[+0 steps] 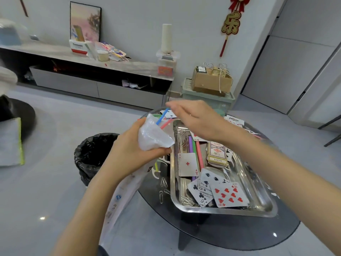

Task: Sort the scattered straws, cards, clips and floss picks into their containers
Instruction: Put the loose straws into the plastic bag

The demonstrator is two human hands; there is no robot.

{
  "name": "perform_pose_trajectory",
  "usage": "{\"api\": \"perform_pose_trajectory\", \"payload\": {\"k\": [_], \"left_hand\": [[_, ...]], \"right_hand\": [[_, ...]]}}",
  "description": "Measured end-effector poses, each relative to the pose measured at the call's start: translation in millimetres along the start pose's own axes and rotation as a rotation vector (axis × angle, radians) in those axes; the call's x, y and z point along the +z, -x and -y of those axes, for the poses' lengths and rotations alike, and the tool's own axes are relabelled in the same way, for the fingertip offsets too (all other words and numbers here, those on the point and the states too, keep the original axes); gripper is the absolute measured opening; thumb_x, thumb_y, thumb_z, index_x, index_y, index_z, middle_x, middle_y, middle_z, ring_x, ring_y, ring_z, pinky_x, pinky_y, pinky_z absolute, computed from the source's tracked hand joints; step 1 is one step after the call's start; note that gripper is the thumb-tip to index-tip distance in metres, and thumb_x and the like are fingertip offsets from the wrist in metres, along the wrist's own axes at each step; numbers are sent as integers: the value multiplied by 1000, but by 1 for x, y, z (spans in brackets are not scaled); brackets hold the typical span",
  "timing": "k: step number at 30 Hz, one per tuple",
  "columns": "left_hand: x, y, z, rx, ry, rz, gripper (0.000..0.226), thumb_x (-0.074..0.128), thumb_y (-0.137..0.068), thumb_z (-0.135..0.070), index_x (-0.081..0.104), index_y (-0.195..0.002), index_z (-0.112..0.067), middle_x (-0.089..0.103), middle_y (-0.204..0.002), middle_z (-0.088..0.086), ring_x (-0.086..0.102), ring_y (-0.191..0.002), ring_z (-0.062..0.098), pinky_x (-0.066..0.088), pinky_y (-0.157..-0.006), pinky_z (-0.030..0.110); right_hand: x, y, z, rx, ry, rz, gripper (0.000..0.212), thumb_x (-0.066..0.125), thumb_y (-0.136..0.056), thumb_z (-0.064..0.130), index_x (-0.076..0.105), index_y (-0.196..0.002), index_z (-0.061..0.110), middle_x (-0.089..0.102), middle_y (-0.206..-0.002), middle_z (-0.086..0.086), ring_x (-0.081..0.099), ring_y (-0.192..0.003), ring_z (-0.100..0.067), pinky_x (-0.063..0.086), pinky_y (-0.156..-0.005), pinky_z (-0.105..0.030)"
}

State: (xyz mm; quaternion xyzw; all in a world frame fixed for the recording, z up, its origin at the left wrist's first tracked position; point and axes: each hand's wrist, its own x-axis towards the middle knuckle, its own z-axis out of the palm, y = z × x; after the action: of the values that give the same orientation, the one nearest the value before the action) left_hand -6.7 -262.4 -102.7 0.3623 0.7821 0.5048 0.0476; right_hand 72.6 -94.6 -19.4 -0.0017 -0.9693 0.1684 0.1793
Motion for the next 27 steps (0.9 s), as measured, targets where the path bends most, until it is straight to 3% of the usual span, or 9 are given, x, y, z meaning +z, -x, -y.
{"api": "perform_pose_trajectory", "payload": {"k": [3,8,10,12,14,16,21,25,27], "left_hand": [[-5,1,7,-19,-15,-24,85,67,-42,-76,36,-118,-56,57,-94,-32,56,-89,-11,44,-71,15],[-19,3,22,-76,5,-132,83,71,-42,-75,36,-115,-59,54,-93,-44,51,-91,-21,38,-70,8],[-23,4,30,-95,-22,-149,87,71,-43,-72,36,-121,-55,51,-92,-43,50,-88,-20,37,-68,9],[-25,4,36,-120,-60,-152,93,72,-45,-69,34,-127,-47,48,-91,-42,53,-86,-11,37,-67,13],[-28,4,41,-145,-94,-139,100,69,-42,-70,32,-129,-39,47,-94,-36,54,-89,2,40,-70,23],[-30,4,46,-170,-111,-119,104,69,-41,-70,32,-131,-34,49,-96,-31,54,-93,9,43,-75,29],[-33,0,61,-231,-190,-22,98,83,-58,-41,29,-137,-20,51,-109,-10,53,-101,16,45,-79,33],[-34,-6,71,-254,-252,29,111,83,-58,-40,18,-146,-20,50,-123,-5,48,-106,18,41,-84,33],[-35,-8,73,-264,-272,85,118,83,-57,-41,10,-148,-25,48,-129,-2,45,-106,17,39,-85,32]], "right_hand": [[26,3,21,54,-371,142,50,34,-100,37,62,-114,-1,64,-114,-21,58,-112,-30,44,-96,-43],[43,-17,14,197,-459,-65,36,38,-102,29,68,-111,13,69,-108,6,60,-106,-6,43,-96,-26],[52,-22,-1,251,-323,-31,29,44,-99,25,69,-110,15,67,-103,9,58,-101,-4,43,-91,-24],[65,-20,-19,278,-119,109,27,51,-96,23,67,-116,16,66,-113,4,55,-105,-5,40,-88,-20],[81,-18,-32,314,-13,219,33,55,-93,23,61,-125,15,61,-128,-1,50,-121,-14,37,-97,-24],[94,-18,-38,332,45,219,38,57,-92,22,56,-129,14,57,-132,-3,46,-126,-19,36,-103,-32],[104,-6,-34,143,162,8,23,61,-90,20,65,-111,12,64,-113,-3,52,-111,-19,35,-95,-27],[107,8,-22,130,210,274,23,64,-88,34,68,-98,14,69,-95,-2,60,-94,-22,47,-86,-37],[113,11,-17,150,240,276,27,62,-88,38,65,-99,14,68,-94,-3,60,-92,-23,48,-83,-38]]}}
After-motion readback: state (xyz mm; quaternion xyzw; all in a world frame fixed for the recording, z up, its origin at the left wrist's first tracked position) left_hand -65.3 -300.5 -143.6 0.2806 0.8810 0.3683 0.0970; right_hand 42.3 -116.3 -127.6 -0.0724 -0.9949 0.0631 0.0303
